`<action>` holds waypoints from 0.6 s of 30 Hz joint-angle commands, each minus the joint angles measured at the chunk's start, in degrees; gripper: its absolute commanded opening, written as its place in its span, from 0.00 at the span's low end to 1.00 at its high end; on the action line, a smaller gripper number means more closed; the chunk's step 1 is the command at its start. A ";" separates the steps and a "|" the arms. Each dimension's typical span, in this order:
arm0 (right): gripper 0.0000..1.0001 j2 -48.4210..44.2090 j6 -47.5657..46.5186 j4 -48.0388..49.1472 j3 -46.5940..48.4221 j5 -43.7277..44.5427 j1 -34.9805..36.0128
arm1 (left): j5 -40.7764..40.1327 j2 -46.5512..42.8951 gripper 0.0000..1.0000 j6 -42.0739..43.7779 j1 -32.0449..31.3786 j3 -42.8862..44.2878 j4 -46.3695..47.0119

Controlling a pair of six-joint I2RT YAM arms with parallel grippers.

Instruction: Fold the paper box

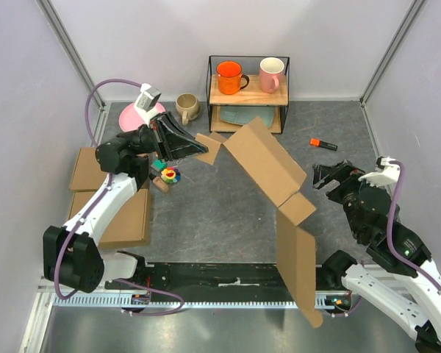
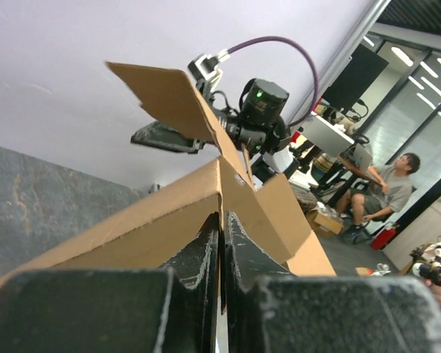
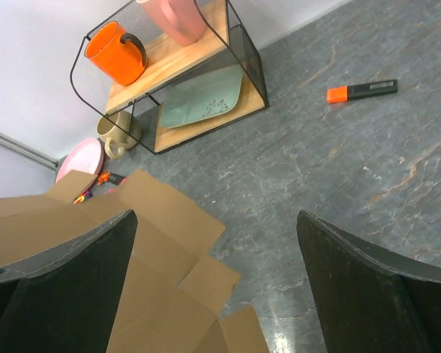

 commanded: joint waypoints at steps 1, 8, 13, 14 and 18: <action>0.98 0.43 5.84 2.56 -2.76 -1.35 0.17 | -0.37 -2.84 0.09 -0.28 0.52 5.35 20.97; 0.98 -0.54 5.23 8.61 -5.22 -4.07 0.17 | -3.10 -5.39 0.07 -3.27 0.52 12.03 20.97; 0.98 -0.28 -0.03 16.17 -5.66 -5.64 0.08 | -5.91 -5.49 0.06 -7.47 0.43 19.23 20.97; 0.98 0.68 -0.92 17.93 -4.09 -6.96 0.08 | -6.52 -5.40 0.06 -8.18 0.43 20.38 20.97; 0.98 9.20 -4.36 20.92 1.80 -21.08 0.08 | -7.85 -4.43 0.06 -11.53 0.43 26.43 20.97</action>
